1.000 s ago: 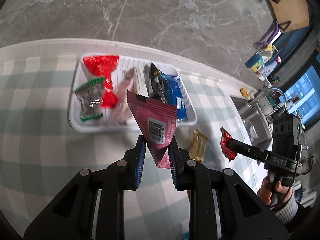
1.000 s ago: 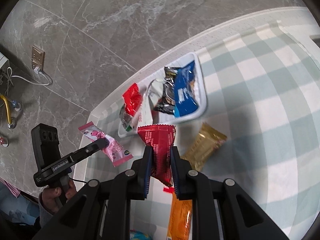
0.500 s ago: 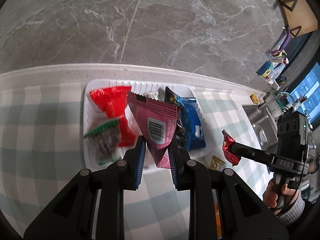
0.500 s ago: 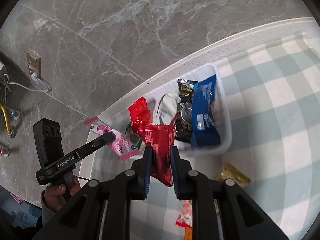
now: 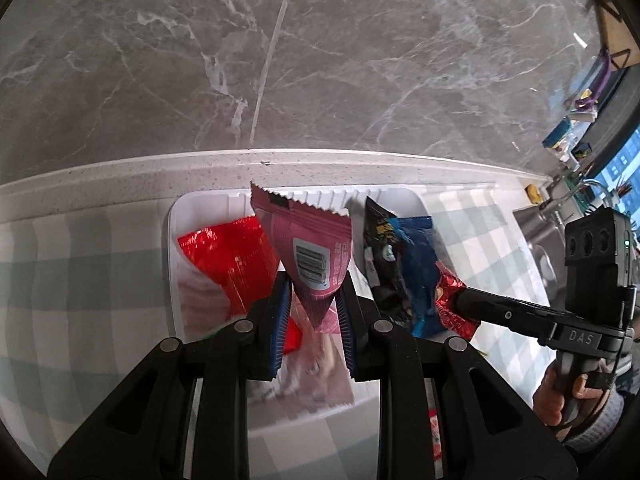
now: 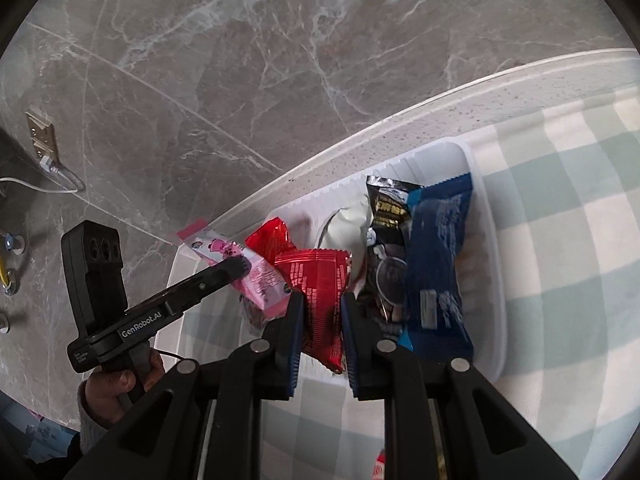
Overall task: Organize snacks
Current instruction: 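Carry both packets over the white tray and lower them in, then open both tools to release the packets into the tray, then move both tools back over the remaining snacks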
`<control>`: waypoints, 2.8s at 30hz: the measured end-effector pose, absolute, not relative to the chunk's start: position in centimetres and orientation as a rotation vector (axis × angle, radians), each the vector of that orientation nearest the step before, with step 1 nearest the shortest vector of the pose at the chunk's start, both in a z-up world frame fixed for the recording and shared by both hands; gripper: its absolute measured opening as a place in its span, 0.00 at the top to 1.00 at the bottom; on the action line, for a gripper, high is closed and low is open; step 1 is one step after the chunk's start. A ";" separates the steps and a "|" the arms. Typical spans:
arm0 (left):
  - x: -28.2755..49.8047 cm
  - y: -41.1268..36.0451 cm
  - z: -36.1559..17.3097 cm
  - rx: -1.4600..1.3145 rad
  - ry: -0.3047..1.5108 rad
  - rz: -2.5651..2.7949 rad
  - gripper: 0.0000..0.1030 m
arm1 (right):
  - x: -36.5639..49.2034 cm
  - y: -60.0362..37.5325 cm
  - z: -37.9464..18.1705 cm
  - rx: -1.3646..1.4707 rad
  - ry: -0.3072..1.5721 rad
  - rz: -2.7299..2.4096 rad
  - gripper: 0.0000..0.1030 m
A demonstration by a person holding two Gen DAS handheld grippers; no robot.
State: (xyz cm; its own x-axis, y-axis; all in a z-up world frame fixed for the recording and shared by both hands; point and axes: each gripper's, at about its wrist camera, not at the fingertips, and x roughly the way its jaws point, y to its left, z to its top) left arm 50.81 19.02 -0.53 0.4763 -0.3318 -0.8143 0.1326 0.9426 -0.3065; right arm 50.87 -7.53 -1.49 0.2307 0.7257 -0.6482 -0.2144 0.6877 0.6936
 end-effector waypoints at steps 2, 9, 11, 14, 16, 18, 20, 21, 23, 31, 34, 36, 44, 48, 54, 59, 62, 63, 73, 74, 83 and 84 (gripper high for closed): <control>51.6 18.9 -1.0 -0.204 1.045 -0.284 0.80 | 51.3 -7.1 -1.8 0.522 1.173 0.689 0.80; 53.8 17.6 -2.4 -0.144 1.057 -0.264 0.79 | 52.3 -5.9 -3.1 0.501 1.200 0.683 0.78; 54.1 17.3 -2.7 -0.128 1.057 -0.255 0.79 | 52.4 -5.8 -3.4 0.498 1.206 0.686 0.78; 54.6 16.8 -3.0 -0.116 1.059 -0.247 0.78 | 52.3 -5.9 -3.4 0.486 1.207 0.688 0.76; 54.7 16.3 -3.1 -0.104 1.053 -0.237 0.76 | 52.0 -5.9 -3.3 0.474 1.200 0.685 0.70; 54.6 16.0 -3.2 -0.079 1.051 -0.228 0.75 | 51.8 -6.1 -3.1 0.476 1.192 0.688 0.67; 54.6 15.8 -3.1 -0.070 1.052 -0.226 0.74 | 51.6 -6.2 -3.0 0.476 1.188 0.689 0.67; 54.6 15.8 -3.1 -0.071 1.053 -0.221 0.74 | 51.5 -6.3 -2.9 0.477 1.185 0.690 0.67; 54.5 15.7 -3.0 -0.072 1.051 -0.220 0.74 | 51.3 -6.5 -2.7 0.478 1.183 0.690 0.66; 54.0 16.6 -1.6 -0.076 1.020 -0.194 0.62 | 50.4 -7.2 -2.2 0.476 1.172 0.689 0.65; 53.8 16.7 -1.0 -0.077 1.005 -0.194 0.55 | 50.2 -7.4 -2.1 0.477 1.169 0.688 0.65; 53.7 16.7 -0.8 -0.068 1.001 -0.189 0.55 | 50.2 -7.3 -2.0 0.477 1.168 0.687 0.64; 53.1 17.0 0.3 -0.042 0.986 -0.186 0.55 | 49.4 -7.8 -1.5 0.475 1.160 0.684 0.64; 52.6 17.0 1.1 -0.030 0.972 -0.182 0.55 | 49.2 -7.9 -1.2 0.475 1.155 0.683 0.64; 51.7 16.7 2.3 -0.004 0.954 -0.175 0.55 | 48.6 -8.3 -0.6 0.468 1.144 0.682 0.61; 50.6 16.6 2.9 0.006 0.948 -0.175 0.53 | 48.0 -8.7 -0.1 0.464 1.137 0.679 0.57; 49.7 16.7 3.4 0.009 0.942 -0.172 0.52 | 47.5 -9.0 0.1 0.457 1.132 0.677 0.57; 49.3 16.7 3.6 0.009 0.939 -0.171 0.52 | 47.3 -9.2 0.2 0.456 1.130 0.675 0.57; 45.6 16.3 4.6 0.009 0.928 -0.187 0.48 | 45.0 -11.4 0.7 0.463 1.114 0.652 0.54; 45.2 16.3 4.7 0.007 0.930 -0.190 0.48 | 44.6 -11.7 0.7 0.464 1.111 0.646 0.54; 40.7 14.7 4.5 0.006 0.948 -0.242 0.48 | 42.0 -14.6 0.9 0.467 1.097 0.594 0.52; 40.0 14.4 4.3 0.005 0.956 -0.252 0.48 | 41.7 -14.9 0.8 0.468 1.097 0.588 0.52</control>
State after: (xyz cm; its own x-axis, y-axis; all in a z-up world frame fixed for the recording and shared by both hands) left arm 39.98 14.44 4.26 0.5499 -0.2112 -0.8081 0.2152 0.9707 -0.1072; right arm 41.74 -14.88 0.84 0.3333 0.6505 -0.6825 -0.2082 0.7567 0.6197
